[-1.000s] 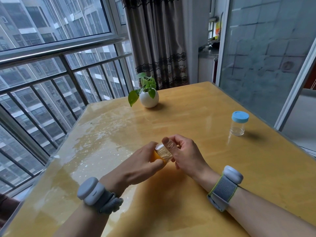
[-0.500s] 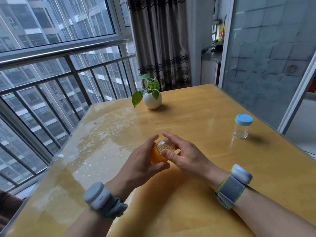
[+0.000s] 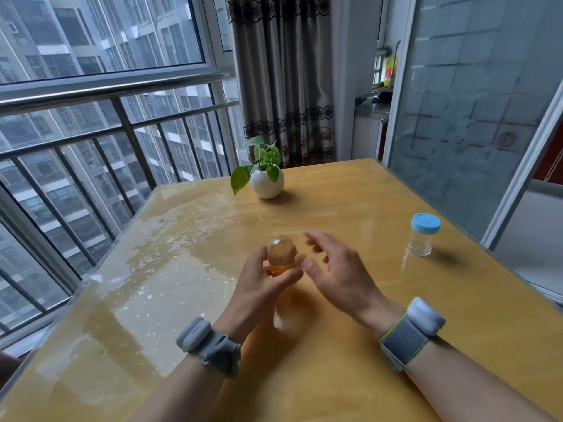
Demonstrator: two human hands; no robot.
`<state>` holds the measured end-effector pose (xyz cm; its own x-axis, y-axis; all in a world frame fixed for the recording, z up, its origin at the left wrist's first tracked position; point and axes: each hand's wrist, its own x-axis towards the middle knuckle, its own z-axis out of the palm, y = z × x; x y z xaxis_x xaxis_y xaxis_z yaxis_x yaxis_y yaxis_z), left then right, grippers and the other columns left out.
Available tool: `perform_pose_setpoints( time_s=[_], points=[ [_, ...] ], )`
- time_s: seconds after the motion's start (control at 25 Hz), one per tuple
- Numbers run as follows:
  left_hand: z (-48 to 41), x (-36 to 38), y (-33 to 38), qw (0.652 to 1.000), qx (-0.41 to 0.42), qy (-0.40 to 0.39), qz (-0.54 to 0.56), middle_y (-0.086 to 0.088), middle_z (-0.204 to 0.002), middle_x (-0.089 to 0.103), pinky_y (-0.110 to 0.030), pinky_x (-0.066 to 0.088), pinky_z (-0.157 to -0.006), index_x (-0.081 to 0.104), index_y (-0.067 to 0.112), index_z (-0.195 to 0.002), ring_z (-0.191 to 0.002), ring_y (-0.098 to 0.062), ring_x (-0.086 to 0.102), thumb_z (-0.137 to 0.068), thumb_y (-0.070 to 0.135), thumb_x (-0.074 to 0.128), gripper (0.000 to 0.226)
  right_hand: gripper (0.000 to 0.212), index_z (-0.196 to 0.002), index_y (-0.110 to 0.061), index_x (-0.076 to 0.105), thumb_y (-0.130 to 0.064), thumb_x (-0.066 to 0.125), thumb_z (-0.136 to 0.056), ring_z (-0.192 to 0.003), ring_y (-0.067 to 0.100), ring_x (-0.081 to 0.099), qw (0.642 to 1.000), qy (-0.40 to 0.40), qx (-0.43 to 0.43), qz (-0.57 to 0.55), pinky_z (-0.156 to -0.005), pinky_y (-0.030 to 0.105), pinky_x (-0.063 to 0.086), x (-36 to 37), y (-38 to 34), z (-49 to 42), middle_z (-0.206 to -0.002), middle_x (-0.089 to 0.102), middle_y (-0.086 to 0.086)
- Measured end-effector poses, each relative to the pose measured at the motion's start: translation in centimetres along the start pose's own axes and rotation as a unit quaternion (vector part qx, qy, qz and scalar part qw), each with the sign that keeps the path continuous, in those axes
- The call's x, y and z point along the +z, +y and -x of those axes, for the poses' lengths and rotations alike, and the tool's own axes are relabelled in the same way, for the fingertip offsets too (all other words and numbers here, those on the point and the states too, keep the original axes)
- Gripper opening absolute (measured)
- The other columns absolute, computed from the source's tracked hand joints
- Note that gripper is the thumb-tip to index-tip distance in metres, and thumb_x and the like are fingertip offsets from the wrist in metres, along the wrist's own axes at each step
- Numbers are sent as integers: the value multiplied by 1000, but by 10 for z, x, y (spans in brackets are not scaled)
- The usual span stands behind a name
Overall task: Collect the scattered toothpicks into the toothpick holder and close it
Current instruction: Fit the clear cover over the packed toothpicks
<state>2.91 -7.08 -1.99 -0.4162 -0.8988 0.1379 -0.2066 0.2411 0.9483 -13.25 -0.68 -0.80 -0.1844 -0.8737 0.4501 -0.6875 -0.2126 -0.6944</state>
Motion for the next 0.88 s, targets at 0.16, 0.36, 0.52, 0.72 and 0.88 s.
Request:
perform_pose_setpoints(
  time_s=[0.16, 0.36, 0.52, 0.72, 0.88],
  points=[
    [-9, 12, 7, 1000, 6, 5, -9, -2, -96, 69, -19, 55, -70, 65, 15, -109, -77, -6, 69, -74, 20, 85, 41, 39, -116, -6, 62, -30, 57, -85, -106, 36, 53, 923, 349, 36, 157, -92, 40, 38, -53, 39, -26, -110, 61, 17],
    [-21, 18, -2, 996, 9, 32, -87, 3, -101, 68, -36, 56, -85, 68, 28, -104, -92, -12, 63, -61, 57, 81, 54, 71, -142, -5, 34, -28, 66, -83, -129, 42, 37, 896, 323, 268, 147, -101, 50, 35, -84, 81, -26, -139, 42, 24],
    [-20, 11, -10, 994, -1, 47, -96, 3, -102, 68, -41, 54, -89, 68, 28, -106, -95, -13, 62, -57, 63, 77, 61, 72, -146, -11, 24, -24, 63, -86, -122, 43, 45, 906, 260, 308, 130, -97, 50, 39, -73, 92, -26, -136, 46, 24],
    [-23, -9, -19, 991, 6, 57, -117, 1, -107, 67, -41, 53, -91, 66, 27, -112, -96, -14, 62, -61, 60, 78, 62, 57, -138, -12, 39, -20, 63, -87, -116, 38, 55, 925, 224, 290, 100, -92, 41, 42, -56, 76, -29, -131, 58, 17],
    [-30, -26, -15, 991, -4, 45, -125, 0, -127, 56, -28, 44, -98, 28, 17, -152, -110, -14, 55, -75, 31, 84, 96, 63, -135, -16, 45, -23, 75, -80, -109, 28, 61, 988, 51, 137, 57, -91, 33, 47, -1, 29, -43, -122, 63, 8]
  ],
)
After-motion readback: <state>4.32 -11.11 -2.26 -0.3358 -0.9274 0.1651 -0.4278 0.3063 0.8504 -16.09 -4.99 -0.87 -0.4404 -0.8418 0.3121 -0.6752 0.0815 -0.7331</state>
